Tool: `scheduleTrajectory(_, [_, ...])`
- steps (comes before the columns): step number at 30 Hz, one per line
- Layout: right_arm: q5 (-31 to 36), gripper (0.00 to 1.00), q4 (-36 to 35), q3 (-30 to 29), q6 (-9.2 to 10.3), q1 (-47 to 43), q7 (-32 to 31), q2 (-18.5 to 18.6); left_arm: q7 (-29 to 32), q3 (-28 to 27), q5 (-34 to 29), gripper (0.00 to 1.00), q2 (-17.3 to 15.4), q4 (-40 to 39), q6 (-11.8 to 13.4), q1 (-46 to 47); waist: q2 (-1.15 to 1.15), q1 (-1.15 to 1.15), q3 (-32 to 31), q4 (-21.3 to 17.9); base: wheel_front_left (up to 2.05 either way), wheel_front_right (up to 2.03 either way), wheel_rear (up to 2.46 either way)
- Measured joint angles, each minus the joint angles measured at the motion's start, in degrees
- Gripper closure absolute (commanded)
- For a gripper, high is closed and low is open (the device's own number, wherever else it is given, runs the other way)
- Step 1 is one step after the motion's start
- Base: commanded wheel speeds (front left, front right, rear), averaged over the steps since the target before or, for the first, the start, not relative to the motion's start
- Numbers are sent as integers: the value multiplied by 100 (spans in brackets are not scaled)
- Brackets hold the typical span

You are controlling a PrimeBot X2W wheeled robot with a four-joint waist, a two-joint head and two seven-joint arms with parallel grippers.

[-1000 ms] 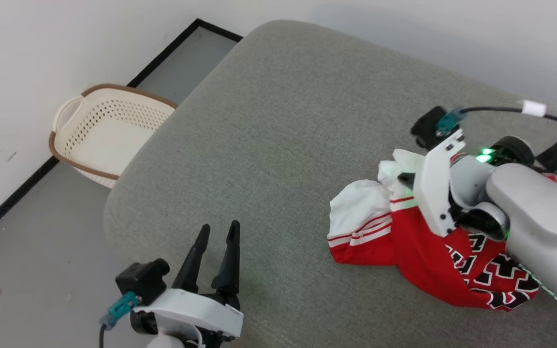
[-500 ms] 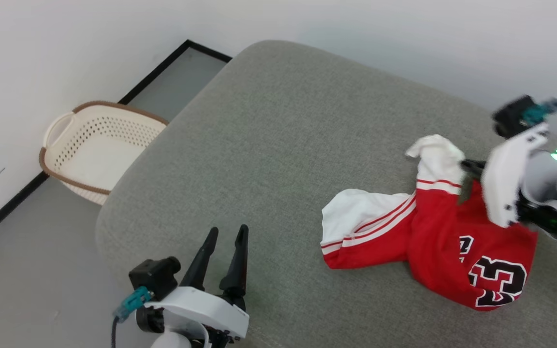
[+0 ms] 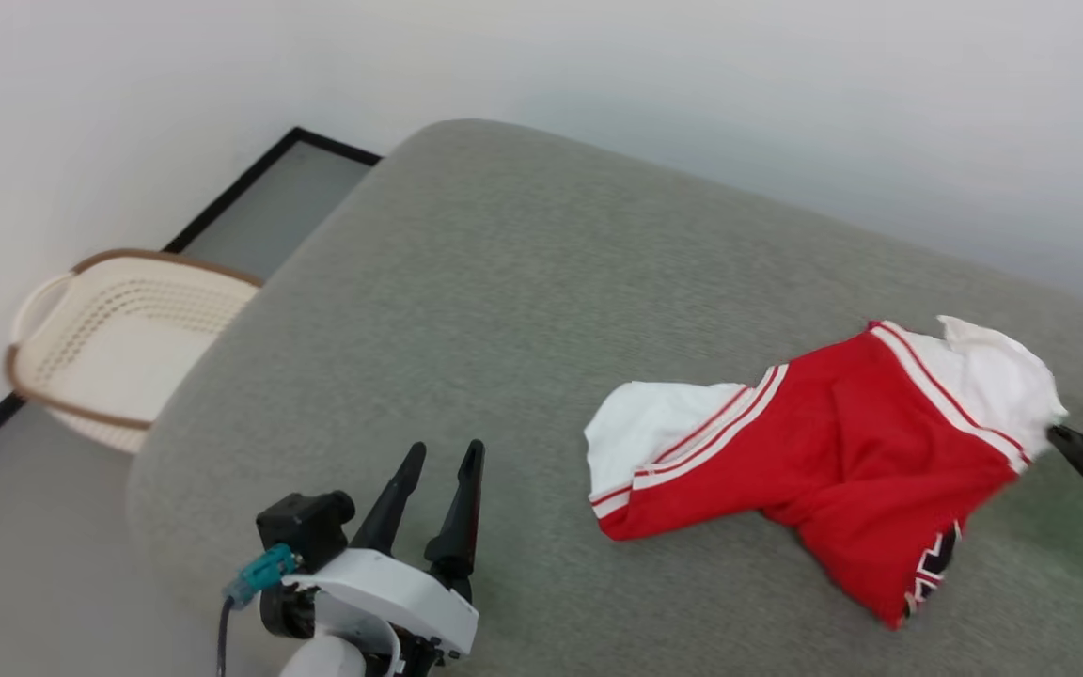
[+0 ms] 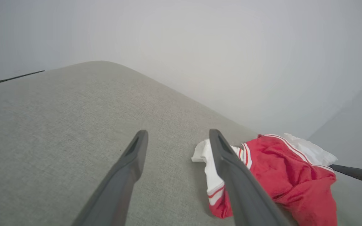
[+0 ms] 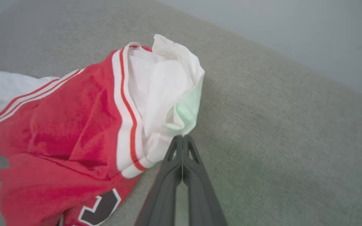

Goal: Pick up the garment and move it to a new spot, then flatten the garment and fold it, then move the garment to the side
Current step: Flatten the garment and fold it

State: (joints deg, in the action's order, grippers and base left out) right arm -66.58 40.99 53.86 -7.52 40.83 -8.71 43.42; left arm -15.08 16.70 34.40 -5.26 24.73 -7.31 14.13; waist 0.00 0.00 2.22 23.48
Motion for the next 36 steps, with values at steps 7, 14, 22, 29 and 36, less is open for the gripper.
scheduleTrajectory(7, [5, 100, 218, -397, 0, -481, 196, 90, 0, 55, 37, 0, -62, -11, -1, 80, 0, 0, 63, -382, 0, 0, 0])
scheduleTrajectory(14, [9, 100, 470, -797, 0, -972, 335, 85, 0, 102, 44, 0, -105, -32, -1, 103, 0, 0, 154, -659, 0, 0, 0])
scheduleTrajectory(22, [62, 100, 610, -1122, -1, -1512, 453, -77, 27, 120, 83, 0, -168, -84, 9, 99, 0, 0, 208, -901, 0, 0, 0])
scheduleTrajectory(29, [265, 100, 771, -1303, -1, -1601, 437, -389, 79, 156, 83, 0, -223, -133, 26, 80, 0, 0, 200, -1076, 0, 0, 0])
scheduleTrajectory(36, [701, 0, 1009, -1287, 1, -1339, 265, -691, 178, 194, 83, 0, -315, -164, 59, 19, 0, 0, 97, -1243, 0, 0, 0])
